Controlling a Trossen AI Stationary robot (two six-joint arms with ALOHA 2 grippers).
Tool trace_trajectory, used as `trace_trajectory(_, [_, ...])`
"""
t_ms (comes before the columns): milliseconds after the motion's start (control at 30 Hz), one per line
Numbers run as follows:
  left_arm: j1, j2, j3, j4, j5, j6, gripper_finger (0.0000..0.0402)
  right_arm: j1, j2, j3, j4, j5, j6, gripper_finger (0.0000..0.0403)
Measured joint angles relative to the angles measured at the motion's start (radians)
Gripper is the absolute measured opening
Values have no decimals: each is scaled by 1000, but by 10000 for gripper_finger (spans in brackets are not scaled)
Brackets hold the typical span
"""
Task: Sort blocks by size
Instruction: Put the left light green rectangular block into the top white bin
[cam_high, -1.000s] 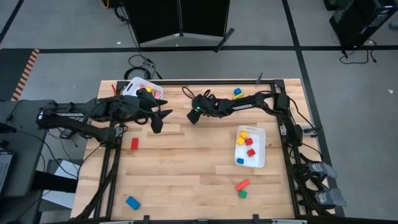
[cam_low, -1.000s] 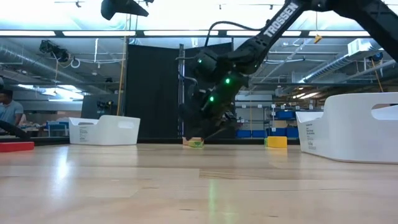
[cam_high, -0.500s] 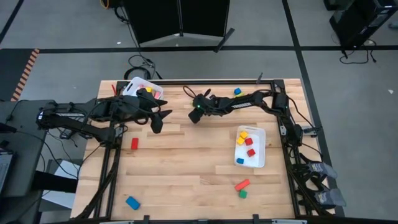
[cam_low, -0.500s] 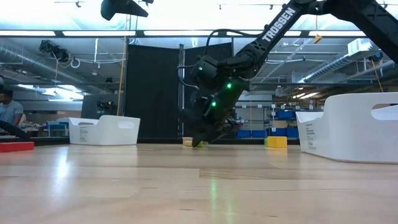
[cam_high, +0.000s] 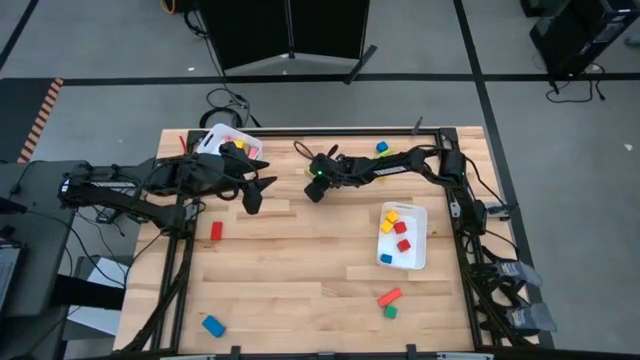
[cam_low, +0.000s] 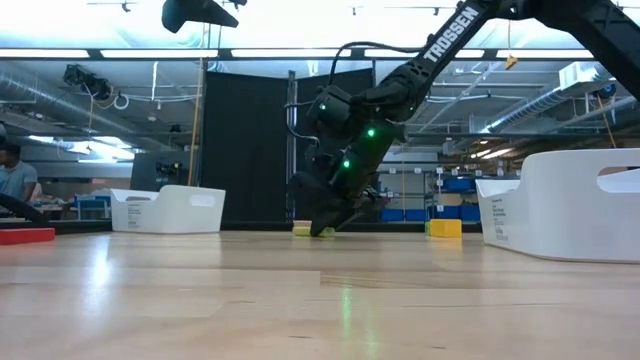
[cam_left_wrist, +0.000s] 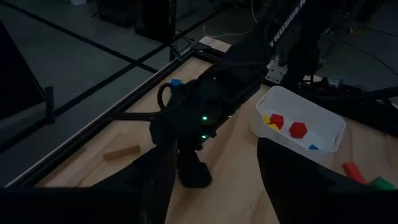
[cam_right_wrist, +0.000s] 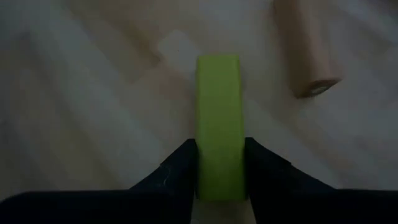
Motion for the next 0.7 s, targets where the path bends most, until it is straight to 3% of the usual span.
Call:
trace_trajectory(167, [0,0,0,6,0,-1,229,31,-54,-3,22,-44,-32,119])
trace_trajectory(400, [0,0,0,54,-1,3,229,59,-88,4,252,-77,-49,119])
trace_trajectory(700, [0,0,0,150,-3,44,229,52,-14,221,400,-94,-107,119])
